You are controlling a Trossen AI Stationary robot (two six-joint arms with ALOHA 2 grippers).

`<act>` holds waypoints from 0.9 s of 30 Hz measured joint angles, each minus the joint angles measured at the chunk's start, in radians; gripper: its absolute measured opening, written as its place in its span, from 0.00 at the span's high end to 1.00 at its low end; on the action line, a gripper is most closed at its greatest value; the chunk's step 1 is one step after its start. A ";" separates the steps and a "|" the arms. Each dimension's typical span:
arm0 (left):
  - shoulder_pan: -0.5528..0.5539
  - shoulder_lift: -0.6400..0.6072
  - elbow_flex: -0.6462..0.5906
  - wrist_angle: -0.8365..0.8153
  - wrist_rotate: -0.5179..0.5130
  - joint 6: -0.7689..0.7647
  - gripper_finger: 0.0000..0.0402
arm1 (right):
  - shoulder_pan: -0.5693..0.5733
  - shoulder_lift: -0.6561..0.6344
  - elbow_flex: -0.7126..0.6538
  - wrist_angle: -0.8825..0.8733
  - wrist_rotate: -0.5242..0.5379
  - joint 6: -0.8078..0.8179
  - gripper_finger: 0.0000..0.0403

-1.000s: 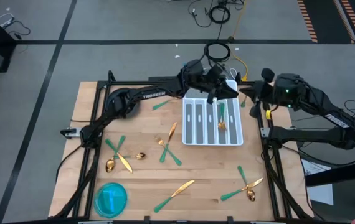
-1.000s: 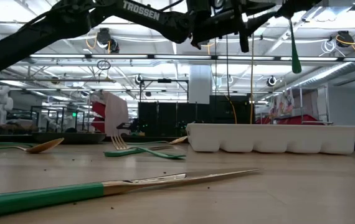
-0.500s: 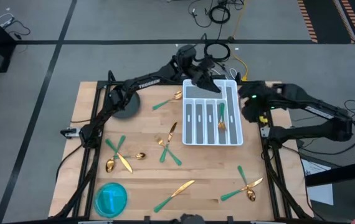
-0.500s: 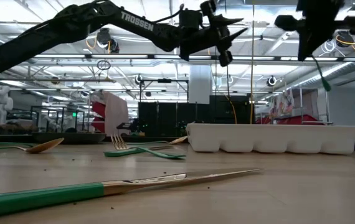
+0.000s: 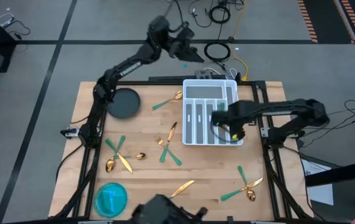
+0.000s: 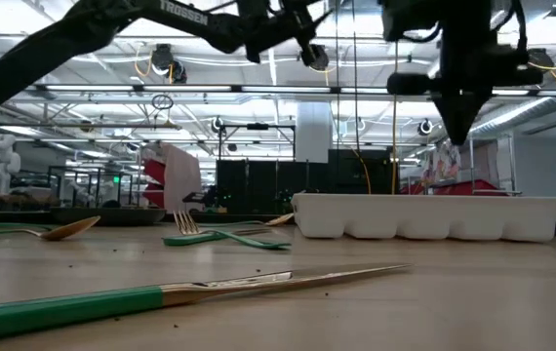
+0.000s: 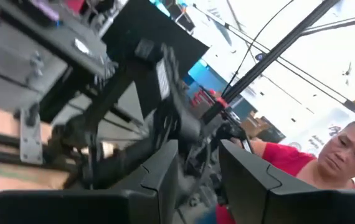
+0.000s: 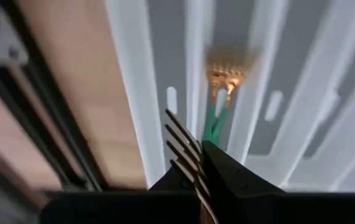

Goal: Sort silverware
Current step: Put the top green fork into the silverware tray

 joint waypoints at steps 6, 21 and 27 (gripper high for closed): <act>0.066 -0.068 0.000 -0.001 0.000 0.000 0.69 | 0.094 0.111 0.000 0.030 0.064 -0.113 1.00; 0.218 -0.132 0.000 -0.003 0.004 0.002 0.69 | 0.150 0.281 0.000 0.134 -0.018 -0.196 1.00; 0.272 -0.132 0.000 -0.002 -0.002 0.001 0.69 | 0.145 0.338 0.000 0.156 -0.021 -0.209 1.00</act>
